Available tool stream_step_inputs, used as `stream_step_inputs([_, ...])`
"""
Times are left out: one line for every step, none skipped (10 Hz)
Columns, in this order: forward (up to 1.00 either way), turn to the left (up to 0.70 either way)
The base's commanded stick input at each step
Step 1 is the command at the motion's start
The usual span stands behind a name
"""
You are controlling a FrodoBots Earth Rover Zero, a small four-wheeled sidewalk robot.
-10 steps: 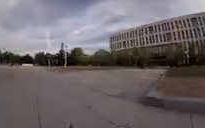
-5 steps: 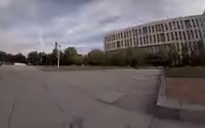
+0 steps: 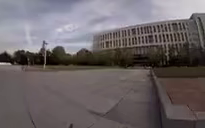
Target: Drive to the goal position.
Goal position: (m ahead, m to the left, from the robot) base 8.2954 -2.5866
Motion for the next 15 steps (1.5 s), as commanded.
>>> stream_step_inputs([1.00, -0.38])
stream_step_inputs([1.00, -0.38])
stream_step_inputs([1.00, -0.38])
stream_step_inputs([1.00, -0.38])
stream_step_inputs([1.00, -0.38])
stream_step_inputs([1.00, -0.38])
stream_step_inputs([1.00, -0.34])
stream_step_inputs([1.00, -0.29])
stream_step_inputs([1.00, -0.22])
stream_step_inputs([1.00, 0.00])
stream_step_inputs([1.00, 0.00])
stream_step_inputs([1.00, 0.00])
stream_step_inputs([1.00, 0.00])
stream_step_inputs([1.00, 0.00])
stream_step_inputs([1.00, 0.00])
